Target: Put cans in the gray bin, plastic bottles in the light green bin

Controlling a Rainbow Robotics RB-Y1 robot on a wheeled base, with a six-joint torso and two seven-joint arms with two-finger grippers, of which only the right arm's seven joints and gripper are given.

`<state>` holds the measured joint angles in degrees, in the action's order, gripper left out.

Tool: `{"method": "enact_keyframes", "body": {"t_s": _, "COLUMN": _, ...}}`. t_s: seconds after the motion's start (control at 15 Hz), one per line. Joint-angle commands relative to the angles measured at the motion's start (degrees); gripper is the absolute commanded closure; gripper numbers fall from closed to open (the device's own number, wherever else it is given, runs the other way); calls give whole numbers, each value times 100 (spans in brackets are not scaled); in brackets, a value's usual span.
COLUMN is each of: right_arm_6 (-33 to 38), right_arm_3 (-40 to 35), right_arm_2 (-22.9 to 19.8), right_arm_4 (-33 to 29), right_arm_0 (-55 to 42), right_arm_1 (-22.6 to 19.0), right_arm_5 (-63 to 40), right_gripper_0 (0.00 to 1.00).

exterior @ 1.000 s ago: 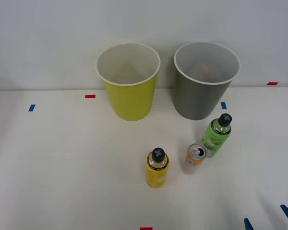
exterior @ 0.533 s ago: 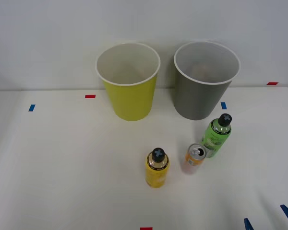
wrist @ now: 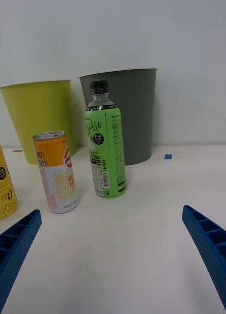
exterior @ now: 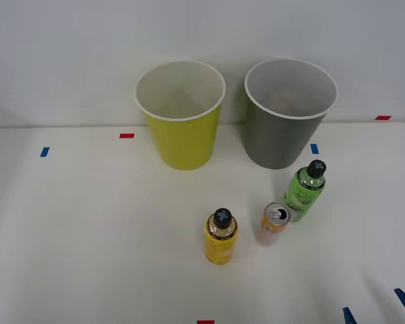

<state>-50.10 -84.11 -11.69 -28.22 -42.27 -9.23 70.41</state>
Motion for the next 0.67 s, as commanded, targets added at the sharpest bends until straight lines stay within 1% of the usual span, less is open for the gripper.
{"method": "enact_keyframes", "body": {"t_s": 0.07, "right_arm_6": 0, "right_arm_3": 0, "right_arm_2": 0, "right_arm_4": 0, "right_arm_0": 0, "right_arm_1": 0, "right_arm_5": -1, "right_gripper_0": 0}}
{"method": "enact_keyframes", "body": {"t_s": 0.67, "right_arm_6": 0, "right_arm_3": 0, "right_arm_2": 0, "right_arm_4": 0, "right_arm_0": 0, "right_arm_1": 0, "right_arm_5": -1, "right_gripper_0": 0}}
